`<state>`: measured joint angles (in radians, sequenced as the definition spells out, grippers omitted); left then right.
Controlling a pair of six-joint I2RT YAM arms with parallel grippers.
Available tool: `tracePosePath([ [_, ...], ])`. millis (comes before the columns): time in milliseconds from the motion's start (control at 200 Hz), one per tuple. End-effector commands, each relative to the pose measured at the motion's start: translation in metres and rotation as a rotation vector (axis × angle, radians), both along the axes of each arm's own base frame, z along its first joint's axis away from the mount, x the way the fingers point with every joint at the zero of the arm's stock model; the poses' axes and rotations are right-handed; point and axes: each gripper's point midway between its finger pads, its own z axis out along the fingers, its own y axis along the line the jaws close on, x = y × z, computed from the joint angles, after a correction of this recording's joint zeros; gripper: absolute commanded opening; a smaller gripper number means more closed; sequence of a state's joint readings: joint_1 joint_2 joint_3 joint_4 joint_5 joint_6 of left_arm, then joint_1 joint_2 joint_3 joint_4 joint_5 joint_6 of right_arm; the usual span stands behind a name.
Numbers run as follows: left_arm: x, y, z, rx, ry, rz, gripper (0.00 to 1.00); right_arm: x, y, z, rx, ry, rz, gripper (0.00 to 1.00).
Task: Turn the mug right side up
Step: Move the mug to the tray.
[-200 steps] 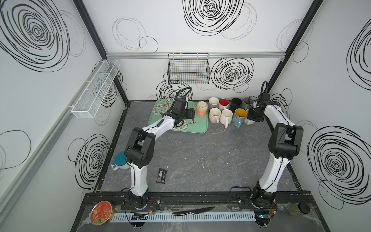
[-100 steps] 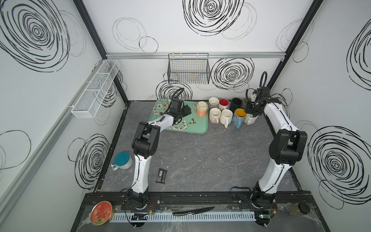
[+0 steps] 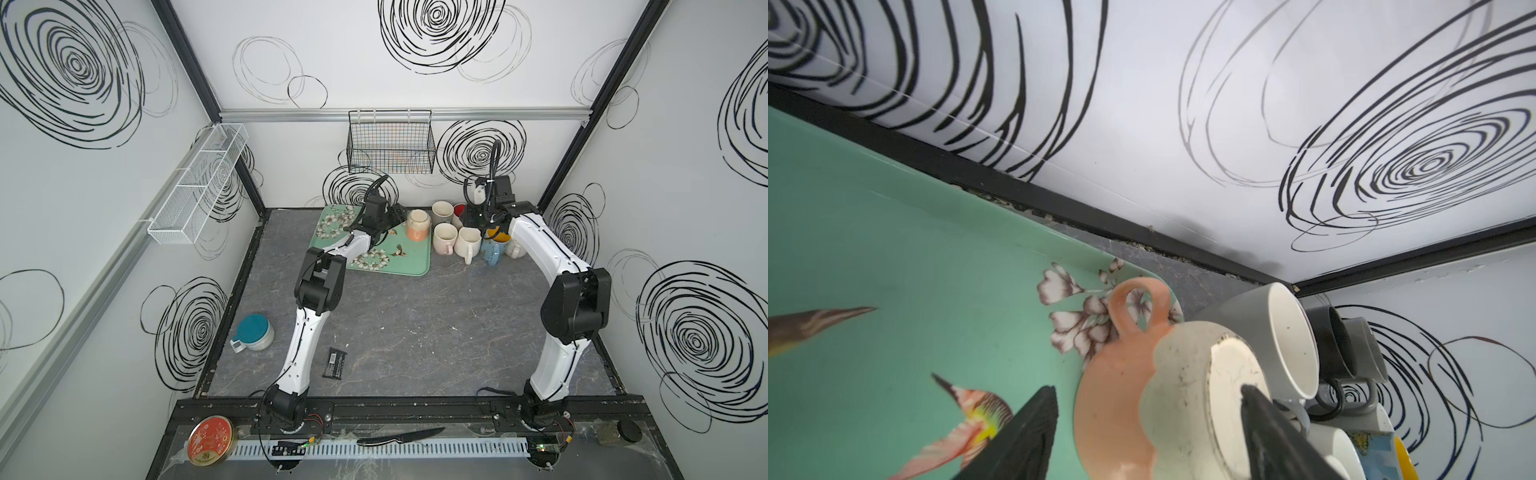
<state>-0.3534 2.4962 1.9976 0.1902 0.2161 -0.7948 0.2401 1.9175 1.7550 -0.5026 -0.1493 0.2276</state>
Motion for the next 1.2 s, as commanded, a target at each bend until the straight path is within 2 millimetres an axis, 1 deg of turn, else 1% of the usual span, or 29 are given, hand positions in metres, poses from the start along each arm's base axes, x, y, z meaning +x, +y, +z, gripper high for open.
tracePosePath([
  [0, 0.011, -0.025, 0.020, -0.072, -0.085, -0.040, 0.73, 0.026, 0.026, -0.004, 0.120, -0.045, -0.001, 0.35],
  [55, 0.014, -0.031, 0.011, -0.064, -0.067, -0.055, 0.73, 0.035, 0.038, -0.007, 0.162, -0.052, 0.007, 0.35],
  [110, 0.014, -0.035, 0.000, -0.046, -0.037, -0.065, 0.73, 0.044, 0.049, -0.014, 0.190, -0.047, 0.022, 0.36],
  [175, 0.011, -0.034, -0.012, -0.037, -0.010, -0.064, 0.71, 0.054, 0.058, -0.024, 0.209, -0.035, 0.031, 0.36],
  [230, 0.008, -0.034, -0.019, -0.034, 0.003, -0.070, 0.67, 0.062, 0.064, -0.033, 0.219, -0.014, 0.033, 0.36],
  [310, 0.000, -0.035, -0.034, -0.031, 0.048, -0.090, 0.62, 0.071, 0.071, -0.043, 0.220, -0.005, 0.036, 0.37],
  [420, -0.014, -0.027, -0.049, -0.039, 0.098, -0.094, 0.58, 0.078, 0.082, -0.054, 0.224, 0.003, 0.052, 0.37],
  [510, -0.026, -0.016, -0.049, -0.040, 0.093, -0.083, 0.57, 0.081, 0.089, -0.061, 0.226, 0.011, 0.064, 0.37],
  [675, -0.043, 0.002, -0.051, 0.006, 0.103, -0.085, 0.56, 0.079, 0.102, -0.073, 0.242, 0.029, 0.091, 0.38],
  [846, -0.057, 0.015, -0.043, 0.046, 0.093, -0.089, 0.56, 0.076, 0.116, -0.081, 0.253, 0.042, 0.120, 0.38],
  [976, -0.063, 0.020, -0.036, 0.051, 0.089, -0.096, 0.56, 0.075, 0.124, -0.086, 0.267, 0.050, 0.136, 0.38],
  [1196, -0.071, 0.021, -0.028, 0.057, 0.084, -0.117, 0.57, 0.067, 0.143, -0.092, 0.291, 0.082, 0.175, 0.36],
])
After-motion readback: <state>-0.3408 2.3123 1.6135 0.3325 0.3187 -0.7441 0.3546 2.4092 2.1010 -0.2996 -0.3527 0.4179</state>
